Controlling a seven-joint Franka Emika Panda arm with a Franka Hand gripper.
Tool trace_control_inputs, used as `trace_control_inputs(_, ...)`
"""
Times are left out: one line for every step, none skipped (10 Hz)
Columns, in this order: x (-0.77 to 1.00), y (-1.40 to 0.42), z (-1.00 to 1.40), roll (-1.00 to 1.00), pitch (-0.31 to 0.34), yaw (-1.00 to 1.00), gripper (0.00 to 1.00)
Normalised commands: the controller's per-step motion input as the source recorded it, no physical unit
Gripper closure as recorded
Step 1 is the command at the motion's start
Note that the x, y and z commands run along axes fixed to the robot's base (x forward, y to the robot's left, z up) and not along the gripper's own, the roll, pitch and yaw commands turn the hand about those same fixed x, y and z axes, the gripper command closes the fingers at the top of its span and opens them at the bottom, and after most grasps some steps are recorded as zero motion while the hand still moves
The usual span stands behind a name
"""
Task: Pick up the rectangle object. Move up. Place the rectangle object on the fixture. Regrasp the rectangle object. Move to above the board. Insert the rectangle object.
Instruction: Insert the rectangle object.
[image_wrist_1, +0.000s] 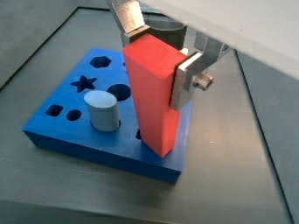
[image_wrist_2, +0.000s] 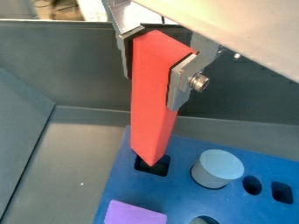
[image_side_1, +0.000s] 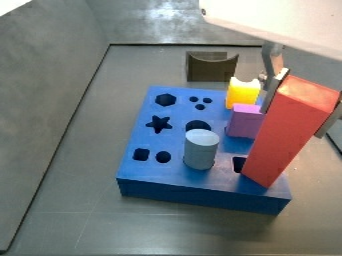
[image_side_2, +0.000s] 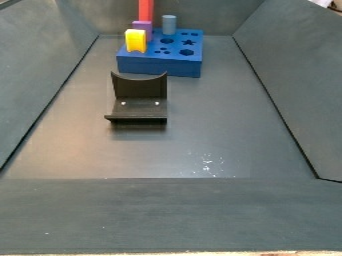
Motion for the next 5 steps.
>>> trace_control_inputs(-0.06,0.0,-0.04,0.0,-0.007,0.54,1.0)
trace_control_inputs(-0.13,0.06,-0.08,-0.06,-0.026,0.64,1.0)
trace_control_inputs(-0.12,0.02,-0.1,-0.02,-0.011,0.79,1.0)
trace_control_inputs(-0.19,0.0,-0.14,-0.01,-0.02,0.88,1.0)
trace_control_inputs(-0.13,0.0,-0.14,0.0,-0.011,0.8,1.0)
